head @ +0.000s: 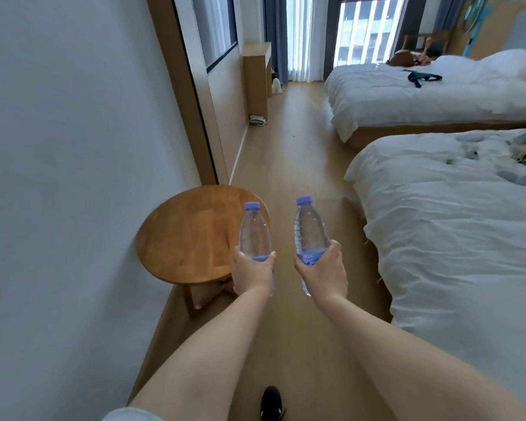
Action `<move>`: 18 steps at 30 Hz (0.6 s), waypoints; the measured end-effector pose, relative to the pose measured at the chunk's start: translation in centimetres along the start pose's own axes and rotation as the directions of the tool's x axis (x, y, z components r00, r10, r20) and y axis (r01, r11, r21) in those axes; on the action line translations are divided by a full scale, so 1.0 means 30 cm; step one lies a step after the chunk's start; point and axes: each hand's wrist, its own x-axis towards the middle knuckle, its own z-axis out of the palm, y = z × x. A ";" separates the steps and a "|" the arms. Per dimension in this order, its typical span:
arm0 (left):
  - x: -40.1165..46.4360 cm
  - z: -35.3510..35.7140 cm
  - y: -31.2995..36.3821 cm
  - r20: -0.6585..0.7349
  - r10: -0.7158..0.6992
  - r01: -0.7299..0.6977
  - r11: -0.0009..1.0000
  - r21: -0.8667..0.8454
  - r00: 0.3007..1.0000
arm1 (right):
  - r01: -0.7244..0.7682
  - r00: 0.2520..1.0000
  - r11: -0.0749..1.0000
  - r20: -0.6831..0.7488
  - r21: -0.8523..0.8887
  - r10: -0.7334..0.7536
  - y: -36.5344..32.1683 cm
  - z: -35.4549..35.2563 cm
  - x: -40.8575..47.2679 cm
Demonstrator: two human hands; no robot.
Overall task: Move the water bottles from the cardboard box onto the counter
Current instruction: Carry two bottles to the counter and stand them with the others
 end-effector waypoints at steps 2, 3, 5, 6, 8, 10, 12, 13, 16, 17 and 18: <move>0.156 0.035 0.063 0.008 0.009 -0.009 1.000 0.004 1.000 | -0.015 1.000 1.000 -0.013 -0.004 0.015 -0.054 0.053 0.144; 0.224 0.049 0.095 0.010 0.019 -0.020 1.000 0.016 1.000 | -0.024 1.000 1.000 -0.021 -0.005 0.023 -0.080 0.074 0.206; 0.353 0.079 0.162 0.010 0.050 -0.050 0.998 0.022 0.999 | -0.026 0.999 1.000 -0.043 0.000 0.026 -0.123 0.108 0.325; 0.414 0.098 0.198 0.010 0.060 -0.061 0.998 0.016 0.998 | -0.028 0.998 1.000 -0.055 0.000 0.028 -0.143 0.121 0.388; 0.527 0.147 0.267 0.016 0.059 -0.060 0.998 0.017 0.998 | -0.041 0.997 0.999 -0.068 0.005 0.041 -0.174 0.144 0.516; 0.624 0.209 0.326 0.033 0.063 -0.064 0.997 0.045 0.997 | -0.060 0.995 0.998 -0.076 0.023 0.061 -0.194 0.172 0.635; 0.720 0.286 0.382 0.038 0.069 -0.071 0.995 0.066 0.997 | -0.076 0.993 0.996 -0.089 0.050 0.080 -0.208 0.200 0.759; 0.769 0.330 0.409 0.038 0.065 -0.068 0.995 0.071 0.997 | -0.079 0.992 0.995 -0.089 0.058 0.084 -0.212 0.215 0.825; 0.916 0.485 0.489 0.052 0.062 -0.065 0.995 0.071 0.997 | -0.077 0.994 0.996 -0.076 0.034 0.079 -0.212 0.253 1.055; 0.968 0.542 0.519 0.057 0.062 -0.066 0.996 0.064 0.996 | -0.076 0.994 0.997 -0.073 0.029 0.078 -0.213 0.262 1.144; 1.024 0.600 0.551 0.061 0.066 -0.069 0.996 0.057 0.996 | -0.075 0.994 0.997 -0.074 0.031 0.077 -0.216 0.272 1.237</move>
